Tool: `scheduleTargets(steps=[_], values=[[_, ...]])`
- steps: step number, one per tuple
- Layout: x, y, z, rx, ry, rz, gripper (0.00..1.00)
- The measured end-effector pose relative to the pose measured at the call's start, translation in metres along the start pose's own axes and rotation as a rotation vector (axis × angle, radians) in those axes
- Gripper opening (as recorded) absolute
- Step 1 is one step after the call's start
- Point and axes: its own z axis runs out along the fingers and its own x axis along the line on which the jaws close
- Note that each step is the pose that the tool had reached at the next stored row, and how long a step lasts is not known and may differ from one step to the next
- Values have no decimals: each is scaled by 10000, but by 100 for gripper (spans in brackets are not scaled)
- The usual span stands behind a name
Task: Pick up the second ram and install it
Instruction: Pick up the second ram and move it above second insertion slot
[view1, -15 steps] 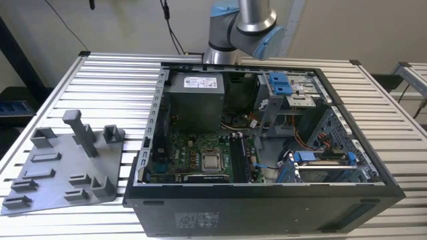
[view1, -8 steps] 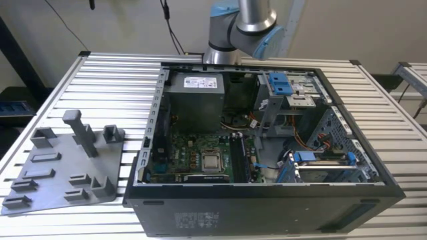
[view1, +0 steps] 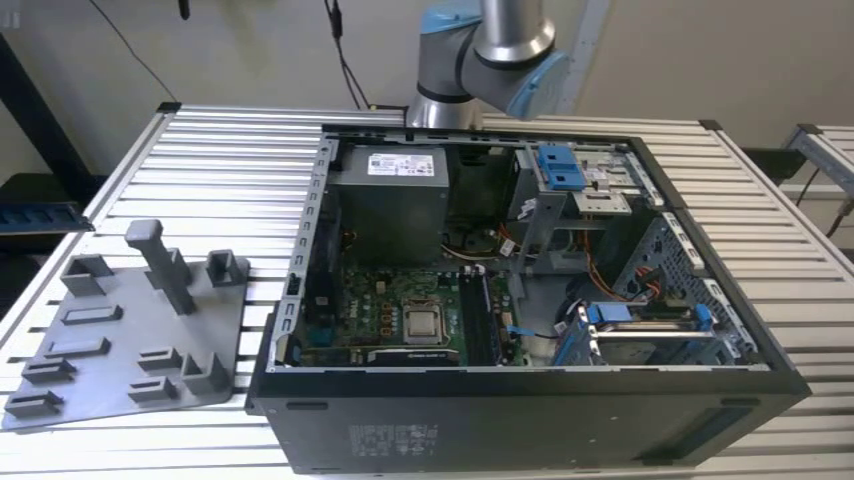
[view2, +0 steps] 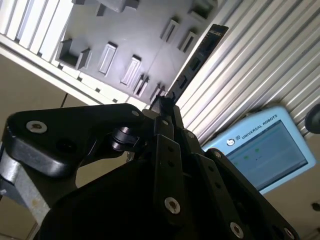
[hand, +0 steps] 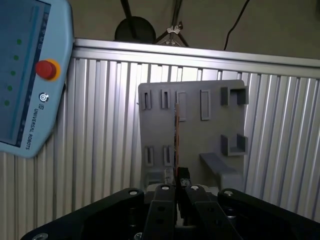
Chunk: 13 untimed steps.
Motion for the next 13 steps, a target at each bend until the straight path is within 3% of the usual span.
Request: scheduleTargets(steps=[7, 13], values=[[11, -178, 3, -3, -1, 15, 14], [15, -237, 3, 2, 1, 256, 14]])
